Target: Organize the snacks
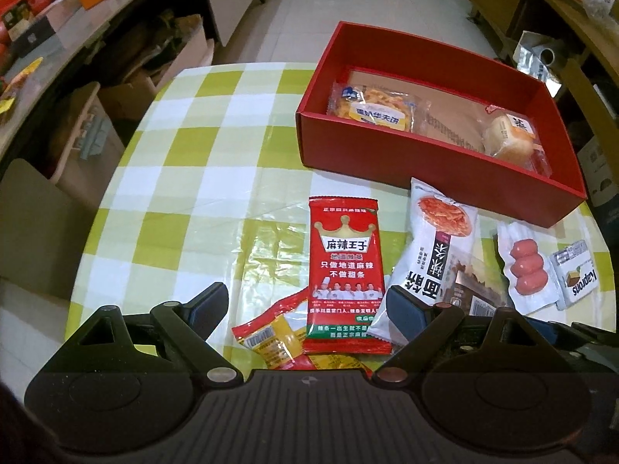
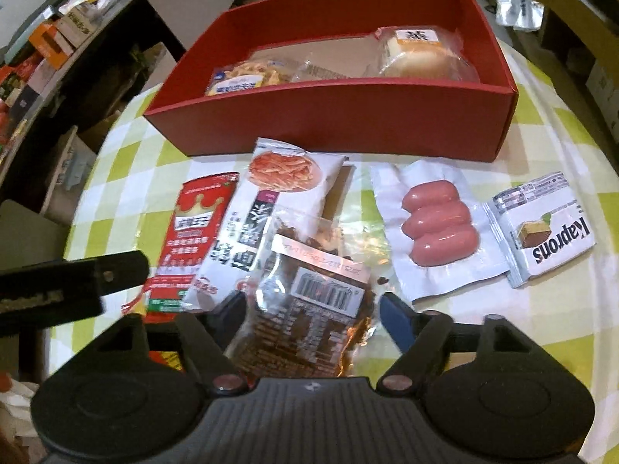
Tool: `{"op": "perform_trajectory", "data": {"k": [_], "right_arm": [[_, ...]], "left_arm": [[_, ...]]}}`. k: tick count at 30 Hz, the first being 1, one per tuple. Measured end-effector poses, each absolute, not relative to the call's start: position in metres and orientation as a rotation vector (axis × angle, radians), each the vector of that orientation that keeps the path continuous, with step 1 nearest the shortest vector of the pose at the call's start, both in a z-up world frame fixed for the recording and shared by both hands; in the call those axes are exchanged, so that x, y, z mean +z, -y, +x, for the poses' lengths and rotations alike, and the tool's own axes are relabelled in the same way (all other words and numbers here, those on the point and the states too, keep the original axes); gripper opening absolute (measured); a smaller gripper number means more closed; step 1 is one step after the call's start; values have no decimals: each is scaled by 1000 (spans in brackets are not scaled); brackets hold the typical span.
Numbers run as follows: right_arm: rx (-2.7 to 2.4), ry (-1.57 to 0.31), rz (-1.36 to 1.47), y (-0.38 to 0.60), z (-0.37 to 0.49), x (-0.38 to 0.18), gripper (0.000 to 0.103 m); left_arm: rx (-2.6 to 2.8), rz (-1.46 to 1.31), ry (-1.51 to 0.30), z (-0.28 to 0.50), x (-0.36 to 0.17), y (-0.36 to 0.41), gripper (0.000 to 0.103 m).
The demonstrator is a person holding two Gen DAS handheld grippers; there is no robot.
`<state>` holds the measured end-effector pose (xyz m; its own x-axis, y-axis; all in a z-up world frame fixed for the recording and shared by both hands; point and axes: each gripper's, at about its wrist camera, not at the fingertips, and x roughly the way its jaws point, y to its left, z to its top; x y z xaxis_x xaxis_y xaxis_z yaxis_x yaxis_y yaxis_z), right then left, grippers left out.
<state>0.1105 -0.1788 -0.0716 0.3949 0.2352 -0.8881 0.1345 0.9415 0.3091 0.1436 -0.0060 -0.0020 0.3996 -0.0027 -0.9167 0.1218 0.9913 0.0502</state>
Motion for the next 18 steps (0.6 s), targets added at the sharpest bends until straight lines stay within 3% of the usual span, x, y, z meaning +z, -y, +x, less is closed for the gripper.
{"op": "perform_trajectory", "data": {"k": [8, 18], "right_arm": [[63, -1152, 466, 180, 112, -68, 95], [95, -1186, 350, 156, 112, -76, 95]], "left_arm": [[-98, 102, -1154, 145, 1, 5, 92], [-91, 96, -1162, 149, -1, -3, 92]]}}
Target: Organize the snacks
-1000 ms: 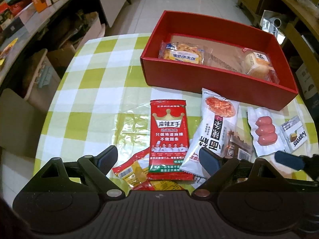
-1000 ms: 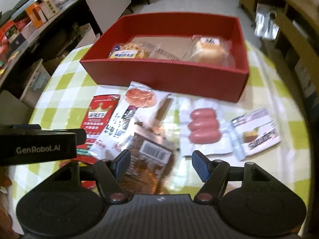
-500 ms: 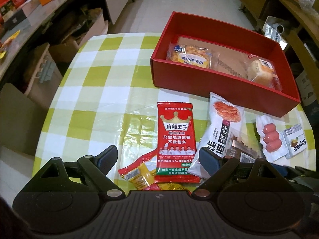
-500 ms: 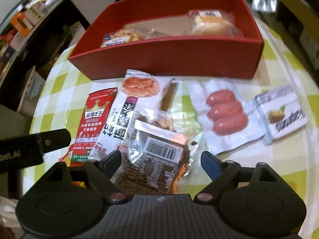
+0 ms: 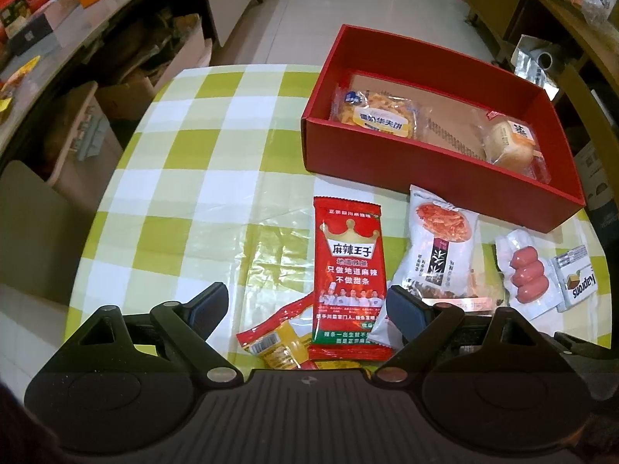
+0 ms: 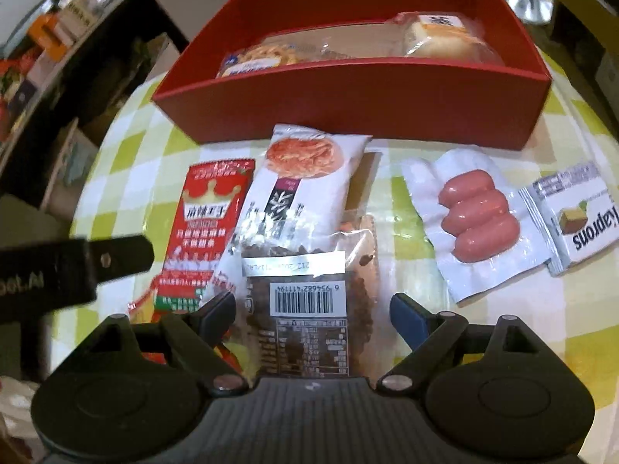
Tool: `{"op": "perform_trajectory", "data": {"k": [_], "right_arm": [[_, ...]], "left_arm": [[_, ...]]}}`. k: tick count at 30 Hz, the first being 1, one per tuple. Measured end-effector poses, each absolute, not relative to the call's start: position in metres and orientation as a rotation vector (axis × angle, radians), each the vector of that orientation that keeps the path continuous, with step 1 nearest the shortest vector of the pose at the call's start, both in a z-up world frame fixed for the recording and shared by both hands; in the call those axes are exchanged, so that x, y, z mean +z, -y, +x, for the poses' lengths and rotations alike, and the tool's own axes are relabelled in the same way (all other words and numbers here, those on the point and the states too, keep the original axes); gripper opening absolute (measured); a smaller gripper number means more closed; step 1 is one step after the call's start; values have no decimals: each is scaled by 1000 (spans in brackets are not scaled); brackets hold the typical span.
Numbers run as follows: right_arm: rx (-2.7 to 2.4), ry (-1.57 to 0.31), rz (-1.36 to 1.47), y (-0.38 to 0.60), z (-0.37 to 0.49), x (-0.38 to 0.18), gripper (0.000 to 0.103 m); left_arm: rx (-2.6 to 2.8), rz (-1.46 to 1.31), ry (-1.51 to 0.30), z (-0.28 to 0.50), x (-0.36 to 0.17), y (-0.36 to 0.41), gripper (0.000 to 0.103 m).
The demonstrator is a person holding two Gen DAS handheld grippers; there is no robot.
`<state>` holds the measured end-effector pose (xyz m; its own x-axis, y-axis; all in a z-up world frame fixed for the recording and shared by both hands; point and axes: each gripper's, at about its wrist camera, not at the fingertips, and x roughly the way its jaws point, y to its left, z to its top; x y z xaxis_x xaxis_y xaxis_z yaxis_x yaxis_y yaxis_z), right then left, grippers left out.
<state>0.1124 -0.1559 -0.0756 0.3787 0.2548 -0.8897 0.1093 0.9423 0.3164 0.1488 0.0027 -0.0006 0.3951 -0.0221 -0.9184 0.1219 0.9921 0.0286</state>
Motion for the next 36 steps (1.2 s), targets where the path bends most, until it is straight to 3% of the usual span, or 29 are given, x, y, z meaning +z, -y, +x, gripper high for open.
{"op": "perform_trajectory", "data": {"k": [10, 16, 36], "right_arm": [[96, -1165, 139, 134, 101, -67, 97], [92, -1200, 191, 129, 99, -81, 103], [-32, -1137, 200, 117, 69, -86, 103]], "left_arm": [[-104, 90, -1154, 151, 3, -6, 92], [-105, 82, -1154, 152, 4, -8, 92], [-161, 40, -1151, 150, 14, -11, 92]]}}
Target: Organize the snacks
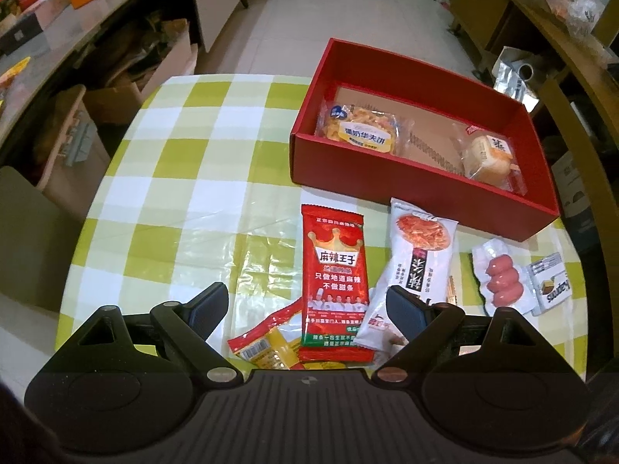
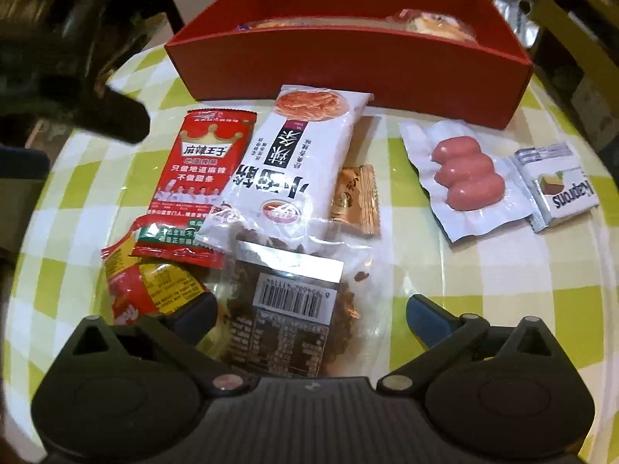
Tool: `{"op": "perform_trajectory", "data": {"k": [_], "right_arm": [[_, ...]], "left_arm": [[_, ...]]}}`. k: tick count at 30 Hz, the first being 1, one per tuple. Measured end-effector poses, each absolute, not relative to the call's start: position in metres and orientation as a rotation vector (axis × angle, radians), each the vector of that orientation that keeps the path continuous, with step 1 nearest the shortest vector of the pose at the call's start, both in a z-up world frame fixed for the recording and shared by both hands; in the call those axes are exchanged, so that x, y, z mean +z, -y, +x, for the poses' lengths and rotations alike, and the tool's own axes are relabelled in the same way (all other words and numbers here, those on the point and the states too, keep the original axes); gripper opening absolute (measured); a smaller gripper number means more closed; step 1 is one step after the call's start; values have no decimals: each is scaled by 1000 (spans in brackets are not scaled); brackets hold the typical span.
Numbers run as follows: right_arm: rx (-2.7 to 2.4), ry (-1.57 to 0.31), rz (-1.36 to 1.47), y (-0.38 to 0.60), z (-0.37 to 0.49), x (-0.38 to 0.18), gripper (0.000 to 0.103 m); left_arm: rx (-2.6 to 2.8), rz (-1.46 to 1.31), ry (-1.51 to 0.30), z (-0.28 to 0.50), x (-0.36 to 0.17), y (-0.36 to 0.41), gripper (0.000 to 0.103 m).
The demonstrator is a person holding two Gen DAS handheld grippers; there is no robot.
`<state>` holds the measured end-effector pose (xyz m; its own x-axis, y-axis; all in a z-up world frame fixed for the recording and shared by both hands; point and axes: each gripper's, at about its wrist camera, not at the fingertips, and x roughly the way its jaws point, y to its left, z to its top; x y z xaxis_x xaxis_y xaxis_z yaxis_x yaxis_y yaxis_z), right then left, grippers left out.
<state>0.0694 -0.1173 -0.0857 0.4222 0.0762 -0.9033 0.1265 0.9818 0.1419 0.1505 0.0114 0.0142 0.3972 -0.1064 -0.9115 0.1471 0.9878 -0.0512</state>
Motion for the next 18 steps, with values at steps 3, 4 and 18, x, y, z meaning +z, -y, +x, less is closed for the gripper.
{"op": "perform_trajectory", "data": {"k": [3, 4, 18], "right_arm": [[-75, -1108, 226, 113, 65, -86, 103], [-88, -1099, 234, 112, 64, -86, 103], [-8, -1128, 154, 105, 59, -85, 96]], "left_arm": [[-167, 28, -1154, 151, 15, -13, 92], [-170, 29, -1155, 150, 16, -13, 92], [-202, -13, -1161, 152, 23, -23, 92]]}}
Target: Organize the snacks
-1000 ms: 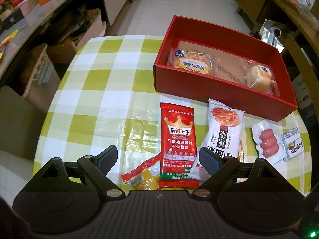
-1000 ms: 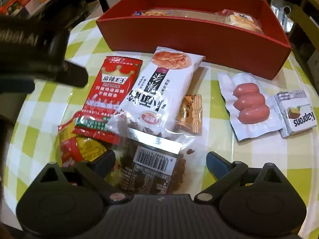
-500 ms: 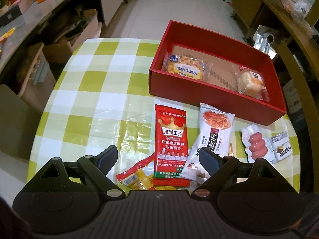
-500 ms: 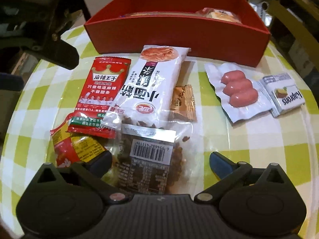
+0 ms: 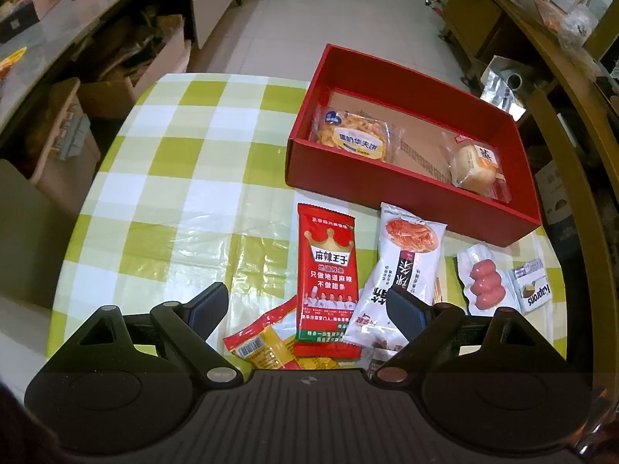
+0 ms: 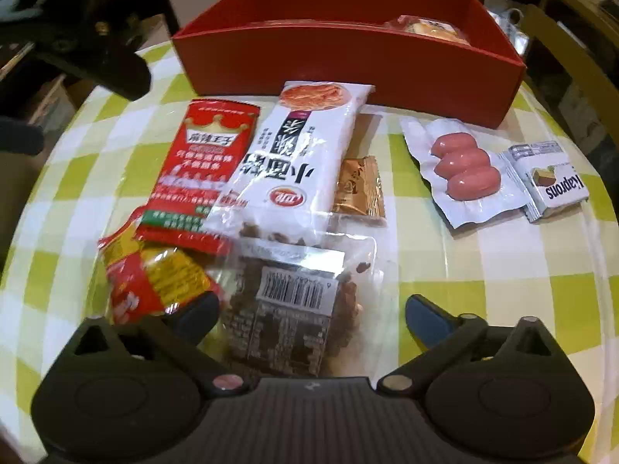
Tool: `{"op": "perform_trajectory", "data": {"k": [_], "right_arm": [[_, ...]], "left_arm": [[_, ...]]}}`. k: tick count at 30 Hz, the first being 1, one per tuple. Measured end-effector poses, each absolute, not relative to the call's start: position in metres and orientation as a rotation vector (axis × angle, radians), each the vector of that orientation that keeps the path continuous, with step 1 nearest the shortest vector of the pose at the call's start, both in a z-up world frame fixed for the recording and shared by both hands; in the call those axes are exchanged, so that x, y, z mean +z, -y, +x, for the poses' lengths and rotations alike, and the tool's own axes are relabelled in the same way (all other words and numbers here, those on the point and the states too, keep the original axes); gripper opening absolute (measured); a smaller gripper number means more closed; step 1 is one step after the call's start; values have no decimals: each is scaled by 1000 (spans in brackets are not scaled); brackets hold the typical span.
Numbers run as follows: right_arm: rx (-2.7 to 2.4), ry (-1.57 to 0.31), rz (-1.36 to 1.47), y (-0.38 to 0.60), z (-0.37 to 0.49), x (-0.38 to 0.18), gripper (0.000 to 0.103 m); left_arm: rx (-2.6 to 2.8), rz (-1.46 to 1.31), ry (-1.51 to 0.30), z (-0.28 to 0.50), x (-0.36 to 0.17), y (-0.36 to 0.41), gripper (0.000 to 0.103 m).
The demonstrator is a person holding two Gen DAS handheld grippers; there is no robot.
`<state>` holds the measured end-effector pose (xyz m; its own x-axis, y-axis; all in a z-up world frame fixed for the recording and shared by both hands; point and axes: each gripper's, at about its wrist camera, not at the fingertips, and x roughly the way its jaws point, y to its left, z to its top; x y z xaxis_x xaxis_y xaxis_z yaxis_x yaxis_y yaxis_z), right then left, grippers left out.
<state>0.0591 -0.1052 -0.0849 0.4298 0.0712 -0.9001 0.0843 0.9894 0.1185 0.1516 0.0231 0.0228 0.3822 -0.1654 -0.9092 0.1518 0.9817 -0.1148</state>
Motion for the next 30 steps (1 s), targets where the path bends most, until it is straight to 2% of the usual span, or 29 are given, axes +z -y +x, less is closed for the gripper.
{"op": "perform_trajectory", "data": {"k": [1, 3, 6, 9, 12, 15, 18, 22, 30], "right_arm": [[16, -1129, 156, 107, 57, -82, 90], [24, -1130, 128, 109, 55, -76, 86], [33, -1127, 93, 112, 55, -73, 83], [25, -1117, 173, 126, 53, -72, 76], [12, -1126, 292, 143, 57, -75, 74], [-44, -1115, 393, 152, 54, -75, 78], [-129, -1084, 396, 146, 46, -68, 97], [-119, -1091, 404, 122, 46, -66, 102], [-186, -1136, 231, 93, 61, -90, 103]], "left_arm": [[-203, -12, -1162, 152, 23, -23, 92], [-208, -9, -1164, 151, 22, -22, 92], [-215, 13, -1164, 149, 21, -15, 92], [-215, 40, -1164, 148, 18, -10, 92], [-206, 40, -1168, 148, 17, -8, 92], [-211, 40, -1169, 147, 17, -6, 92], [-216, 29, -1168, 148, 18, -7, 92], [-232, -9, -1169, 149, 22, -9, 93], [-254, -60, -1164, 150, 30, -22, 94]]}}
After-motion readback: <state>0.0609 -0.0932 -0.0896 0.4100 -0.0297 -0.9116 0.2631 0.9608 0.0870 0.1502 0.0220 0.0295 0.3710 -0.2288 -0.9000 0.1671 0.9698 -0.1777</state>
